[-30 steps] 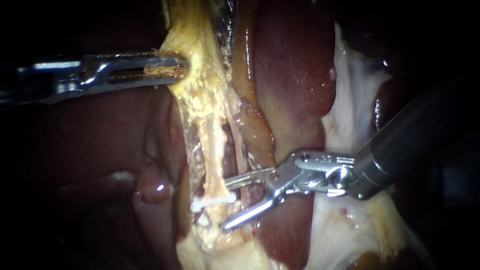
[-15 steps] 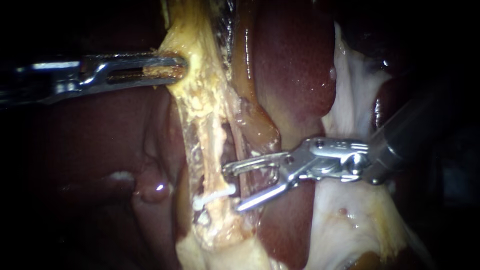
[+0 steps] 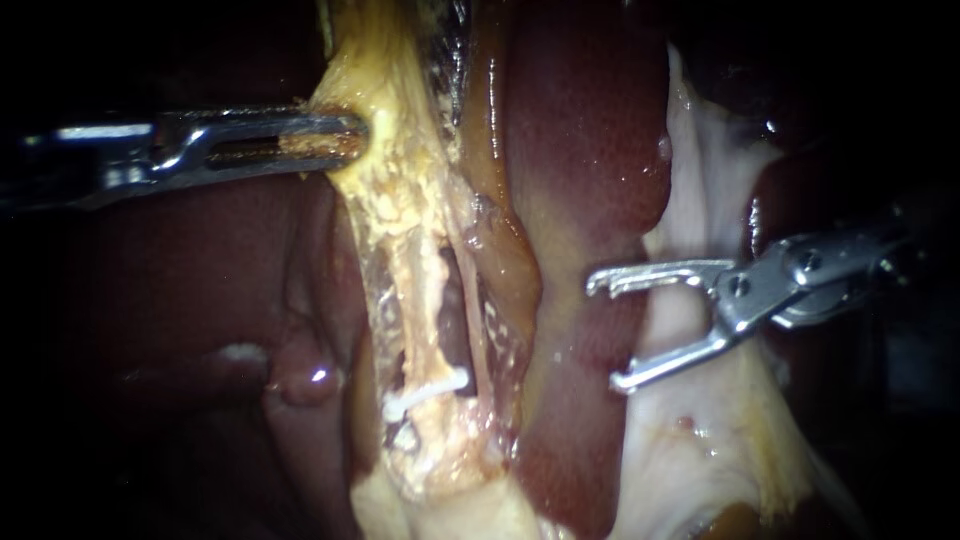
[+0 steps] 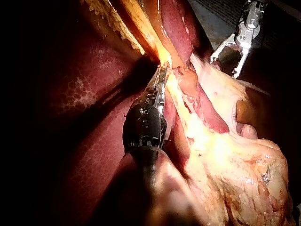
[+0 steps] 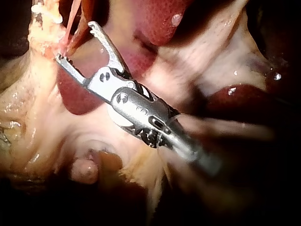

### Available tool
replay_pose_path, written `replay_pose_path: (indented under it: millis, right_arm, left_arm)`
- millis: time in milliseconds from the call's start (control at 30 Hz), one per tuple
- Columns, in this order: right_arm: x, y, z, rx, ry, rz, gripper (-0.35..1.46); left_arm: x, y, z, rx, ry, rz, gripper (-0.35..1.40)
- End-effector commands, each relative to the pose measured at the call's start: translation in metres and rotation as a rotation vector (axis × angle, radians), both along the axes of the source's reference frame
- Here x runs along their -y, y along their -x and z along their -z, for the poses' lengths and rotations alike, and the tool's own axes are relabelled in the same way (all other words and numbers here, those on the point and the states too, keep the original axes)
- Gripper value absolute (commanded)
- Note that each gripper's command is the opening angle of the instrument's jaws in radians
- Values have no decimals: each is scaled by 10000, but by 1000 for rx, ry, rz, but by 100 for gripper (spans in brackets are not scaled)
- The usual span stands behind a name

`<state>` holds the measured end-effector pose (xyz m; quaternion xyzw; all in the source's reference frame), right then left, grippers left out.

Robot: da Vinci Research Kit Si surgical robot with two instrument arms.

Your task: Going back first clip left tube

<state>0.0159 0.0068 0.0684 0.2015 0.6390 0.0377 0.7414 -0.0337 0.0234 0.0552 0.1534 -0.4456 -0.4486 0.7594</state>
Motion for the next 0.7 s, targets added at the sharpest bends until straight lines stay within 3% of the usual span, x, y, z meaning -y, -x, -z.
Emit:
replay_pose_path:
  millis: [33, 700]
  right_arm:
    - [-1, -1, 3, 1, 10, -8, 59]
    - [1, -30, 3, -1, 15, -28, 58]
  left_arm:
    - [0, 0, -1, -1, 0, 0, -35]
    - [1, 4, -3, -2, 2, 3, -35]
